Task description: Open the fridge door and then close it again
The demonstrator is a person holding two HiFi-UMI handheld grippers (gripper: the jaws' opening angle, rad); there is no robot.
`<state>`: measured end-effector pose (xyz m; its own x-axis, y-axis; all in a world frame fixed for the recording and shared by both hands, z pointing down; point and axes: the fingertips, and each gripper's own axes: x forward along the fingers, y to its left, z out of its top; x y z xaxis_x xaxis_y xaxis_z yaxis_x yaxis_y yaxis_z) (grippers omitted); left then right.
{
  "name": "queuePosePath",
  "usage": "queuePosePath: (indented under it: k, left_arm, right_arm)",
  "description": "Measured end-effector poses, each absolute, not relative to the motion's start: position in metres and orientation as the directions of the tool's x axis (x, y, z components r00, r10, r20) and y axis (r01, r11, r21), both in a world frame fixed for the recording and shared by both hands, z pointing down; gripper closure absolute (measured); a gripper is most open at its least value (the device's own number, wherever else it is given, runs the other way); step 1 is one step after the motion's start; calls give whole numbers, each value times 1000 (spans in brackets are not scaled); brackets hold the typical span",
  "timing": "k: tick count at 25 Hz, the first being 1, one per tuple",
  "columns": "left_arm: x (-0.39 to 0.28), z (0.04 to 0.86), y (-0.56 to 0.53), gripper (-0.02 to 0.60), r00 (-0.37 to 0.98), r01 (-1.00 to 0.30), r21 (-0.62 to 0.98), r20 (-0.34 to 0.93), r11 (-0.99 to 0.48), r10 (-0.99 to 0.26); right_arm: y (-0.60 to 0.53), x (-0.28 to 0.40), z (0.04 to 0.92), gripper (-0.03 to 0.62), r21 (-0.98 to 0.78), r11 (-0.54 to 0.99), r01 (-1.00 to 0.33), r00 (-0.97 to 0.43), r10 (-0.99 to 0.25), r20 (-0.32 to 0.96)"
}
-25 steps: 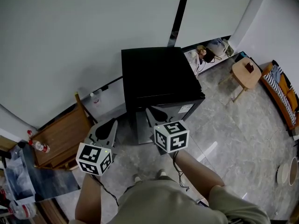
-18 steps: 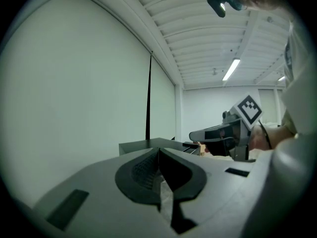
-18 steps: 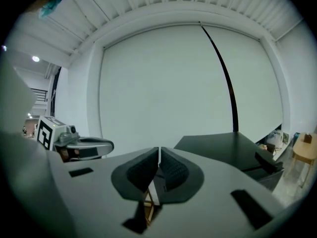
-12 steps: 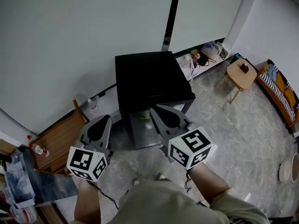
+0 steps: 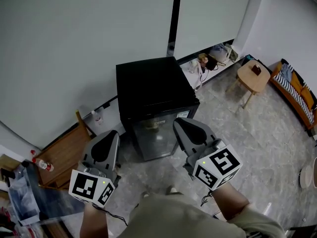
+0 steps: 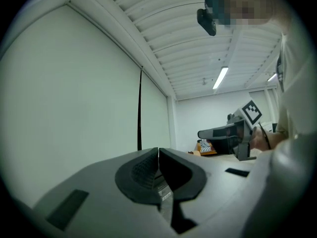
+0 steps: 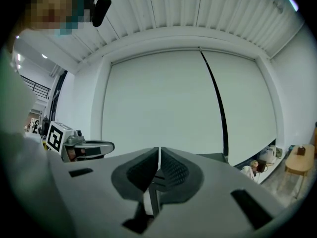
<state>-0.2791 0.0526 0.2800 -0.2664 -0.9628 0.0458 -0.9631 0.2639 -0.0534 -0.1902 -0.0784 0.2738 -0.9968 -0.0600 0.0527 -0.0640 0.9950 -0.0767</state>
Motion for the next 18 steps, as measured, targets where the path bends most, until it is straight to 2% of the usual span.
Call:
queuePosePath:
  k: [9,18]
  left_arm:
    - [-258,305,47,574,-283,-959,-14,70,283,-957]
    - [-238,329,40,574,-273,-959,45,106,279,-956]
  right_arm:
    - [-82,-164,296,588,66,994,-85,-987,-93,132]
    - [-78,-154,322,588,21,998,-60,-981,-62,184]
